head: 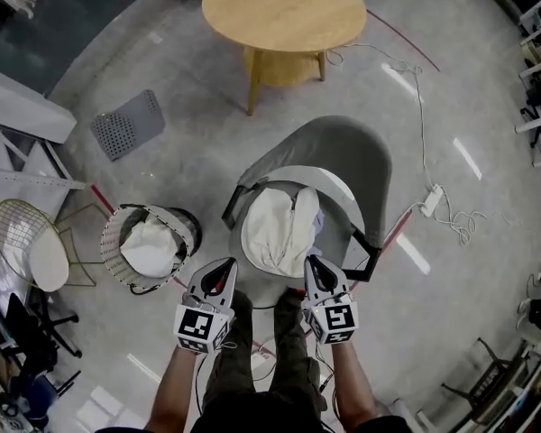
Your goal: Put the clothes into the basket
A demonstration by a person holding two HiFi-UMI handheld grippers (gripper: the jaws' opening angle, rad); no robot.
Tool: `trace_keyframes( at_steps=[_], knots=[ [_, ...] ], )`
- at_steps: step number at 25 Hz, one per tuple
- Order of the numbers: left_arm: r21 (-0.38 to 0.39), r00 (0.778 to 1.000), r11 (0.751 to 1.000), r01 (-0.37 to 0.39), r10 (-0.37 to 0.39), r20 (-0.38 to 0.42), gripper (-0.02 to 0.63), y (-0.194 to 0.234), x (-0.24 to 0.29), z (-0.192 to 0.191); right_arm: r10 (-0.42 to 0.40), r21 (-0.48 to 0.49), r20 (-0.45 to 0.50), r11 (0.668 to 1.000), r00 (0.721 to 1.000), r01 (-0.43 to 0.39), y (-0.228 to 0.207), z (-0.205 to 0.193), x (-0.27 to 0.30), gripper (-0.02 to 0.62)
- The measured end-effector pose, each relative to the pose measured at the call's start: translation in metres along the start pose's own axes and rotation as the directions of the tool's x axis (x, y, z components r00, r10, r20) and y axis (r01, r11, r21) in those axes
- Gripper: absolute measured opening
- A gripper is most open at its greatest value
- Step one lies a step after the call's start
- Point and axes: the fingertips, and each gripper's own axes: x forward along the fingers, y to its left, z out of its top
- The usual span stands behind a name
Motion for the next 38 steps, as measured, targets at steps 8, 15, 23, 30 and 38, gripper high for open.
trace_keyframes(
  at_steps=[8,15,23,30,38],
  knots=[
    [-0.012,0.995,1.000,0.009,-0.010,-0.096,0.008,-0.001,0.035,-0.063,0.011,0.039,-0.072,0.999,0.997,-0.008,-0.012,-0.068,0.031,0.046],
    [-0.032,0.992,0.999,-0.002,-0.002,-0.129,0.008,0.009,0.055,-0.100,0.008,0.045,-0.105,0.999,0.994,-0.003,-0.026,-0.109,0.054,0.046],
    [-0.043,0.989,0.999,-0.007,0.001,-0.145,0.008,0.020,0.075,-0.125,-0.002,0.035,-0.133,0.999,0.991,0.007,-0.039,-0.139,0.080,0.046],
    [-0.053,0.987,0.999,0.003,-0.011,-0.157,0.008,0.019,0.084,-0.133,0.002,0.073,-0.163,0.997,0.987,0.010,-0.038,-0.157,0.095,0.055],
    [-0.065,0.984,0.998,0.004,-0.016,-0.175,0.008,0.024,0.082,-0.141,-0.005,0.138,-0.224,0.990,0.975,0.037,-0.040,-0.186,0.120,0.331]
  ],
)
